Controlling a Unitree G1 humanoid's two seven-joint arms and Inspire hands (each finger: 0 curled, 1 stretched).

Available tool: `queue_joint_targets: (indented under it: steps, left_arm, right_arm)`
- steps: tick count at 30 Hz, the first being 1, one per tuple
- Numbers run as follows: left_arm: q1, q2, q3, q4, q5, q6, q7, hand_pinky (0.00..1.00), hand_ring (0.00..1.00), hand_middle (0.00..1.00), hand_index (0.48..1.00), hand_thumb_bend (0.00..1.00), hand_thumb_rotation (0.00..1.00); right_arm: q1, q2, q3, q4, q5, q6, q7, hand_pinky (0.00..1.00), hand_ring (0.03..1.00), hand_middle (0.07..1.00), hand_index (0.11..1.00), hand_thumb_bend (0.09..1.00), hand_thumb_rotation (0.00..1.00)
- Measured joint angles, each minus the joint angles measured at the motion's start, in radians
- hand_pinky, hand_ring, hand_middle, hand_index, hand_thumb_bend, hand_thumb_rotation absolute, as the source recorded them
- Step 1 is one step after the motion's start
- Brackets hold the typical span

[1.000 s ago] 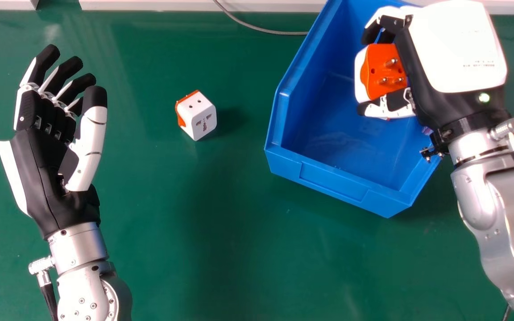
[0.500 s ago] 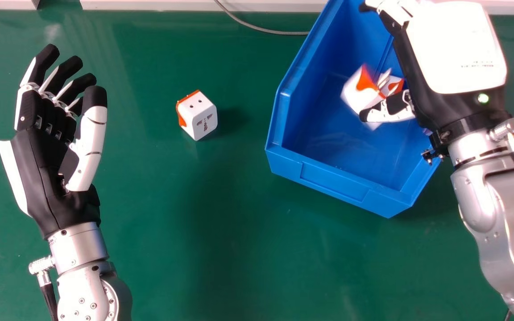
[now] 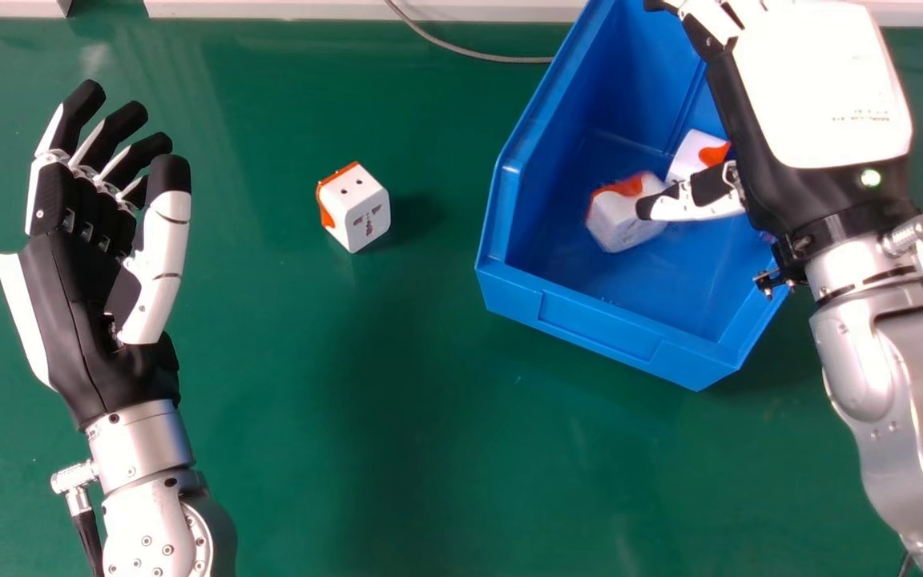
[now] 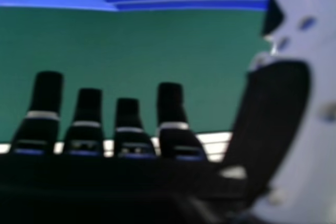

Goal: Pick all objects and put in blue box

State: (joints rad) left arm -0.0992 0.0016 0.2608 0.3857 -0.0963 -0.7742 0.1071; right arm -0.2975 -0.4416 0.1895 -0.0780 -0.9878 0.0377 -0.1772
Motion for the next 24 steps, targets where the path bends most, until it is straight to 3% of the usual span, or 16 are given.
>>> queue_joint_targets:
  steps: [13,16,24]
  left_arm:
    - [-0.001,0.008,0.002,0.001,-0.006,0.001,-0.006,0.65,0.71,0.76,0.801,0.65,0.41]
    - [-0.004,0.008,0.001,0.001,-0.008,0.001,-0.011,0.65,0.71,0.76,0.802,0.65,0.41]
    - [-0.007,0.008,0.0,0.006,-0.009,0.0,-0.01,0.65,0.71,0.76,0.802,0.65,0.41]
  right_arm:
    - [0.059,0.033,0.009,-0.219,0.022,-0.033,0.033,0.74,0.92,0.954,0.968,0.872,0.29]
    - [0.058,0.034,0.014,-0.252,0.031,-0.058,0.066,0.74,0.921,0.955,0.987,0.869,0.31]
    - [0.013,0.036,0.022,-0.301,0.053,-0.076,0.216,0.77,0.94,0.97,0.999,0.903,0.31]
